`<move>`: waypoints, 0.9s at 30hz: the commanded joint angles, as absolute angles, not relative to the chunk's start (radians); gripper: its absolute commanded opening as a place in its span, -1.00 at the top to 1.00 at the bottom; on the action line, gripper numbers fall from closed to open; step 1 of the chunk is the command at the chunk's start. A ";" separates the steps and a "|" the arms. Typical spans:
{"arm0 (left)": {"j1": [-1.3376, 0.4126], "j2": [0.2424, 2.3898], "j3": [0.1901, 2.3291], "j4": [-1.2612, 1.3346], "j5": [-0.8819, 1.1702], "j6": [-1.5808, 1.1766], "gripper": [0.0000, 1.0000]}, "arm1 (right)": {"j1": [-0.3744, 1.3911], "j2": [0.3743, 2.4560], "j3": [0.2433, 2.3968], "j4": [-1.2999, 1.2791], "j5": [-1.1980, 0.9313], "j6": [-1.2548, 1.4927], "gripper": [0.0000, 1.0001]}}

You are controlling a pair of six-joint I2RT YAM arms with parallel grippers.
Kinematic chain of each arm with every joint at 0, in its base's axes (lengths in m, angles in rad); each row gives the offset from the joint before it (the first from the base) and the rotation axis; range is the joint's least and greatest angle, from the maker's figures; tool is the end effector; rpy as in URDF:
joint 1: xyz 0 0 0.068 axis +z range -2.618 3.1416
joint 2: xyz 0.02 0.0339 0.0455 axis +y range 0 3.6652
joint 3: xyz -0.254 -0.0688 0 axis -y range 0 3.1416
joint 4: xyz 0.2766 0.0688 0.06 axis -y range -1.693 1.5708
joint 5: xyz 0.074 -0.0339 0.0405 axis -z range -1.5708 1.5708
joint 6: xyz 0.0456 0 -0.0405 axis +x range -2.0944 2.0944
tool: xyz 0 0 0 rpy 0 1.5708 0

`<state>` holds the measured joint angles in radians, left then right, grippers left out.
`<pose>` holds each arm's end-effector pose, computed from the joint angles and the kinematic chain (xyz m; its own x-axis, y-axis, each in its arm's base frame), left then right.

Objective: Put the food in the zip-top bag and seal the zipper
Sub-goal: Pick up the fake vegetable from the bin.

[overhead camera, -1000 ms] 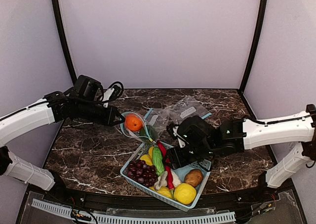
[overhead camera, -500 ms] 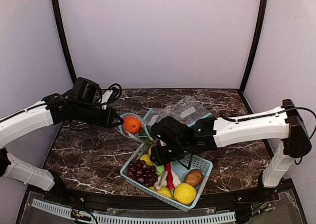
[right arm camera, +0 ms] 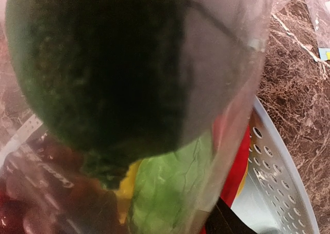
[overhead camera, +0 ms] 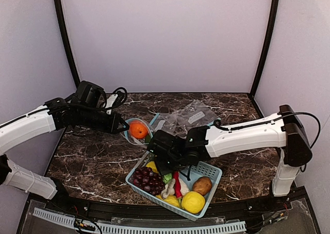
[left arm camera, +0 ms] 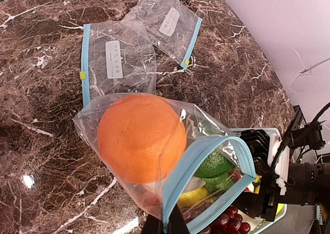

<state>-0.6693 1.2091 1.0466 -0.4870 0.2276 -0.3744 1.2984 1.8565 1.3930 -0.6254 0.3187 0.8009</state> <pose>0.2345 -0.1986 0.2939 -0.7140 0.1106 -0.6913 0.5203 0.7446 -0.4183 0.1268 0.4009 0.1833 -0.7946 -0.3102 -0.5219 -0.4383 0.8880 0.1395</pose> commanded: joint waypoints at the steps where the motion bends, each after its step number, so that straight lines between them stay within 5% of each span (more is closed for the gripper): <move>1: -0.661 1.193 1.039 -0.481 0.242 -0.375 0.99 | 1.314 1.899 1.426 -0.688 0.382 0.825 -0.13; 16: -0.661 1.193 1.043 -0.499 0.273 -0.364 0.99 | 1.315 1.828 1.384 -0.688 0.430 0.868 0.28; 27: -0.661 1.189 1.057 -0.519 0.265 -0.366 0.99 | 1.300 1.532 1.112 -0.413 0.410 0.858 0.33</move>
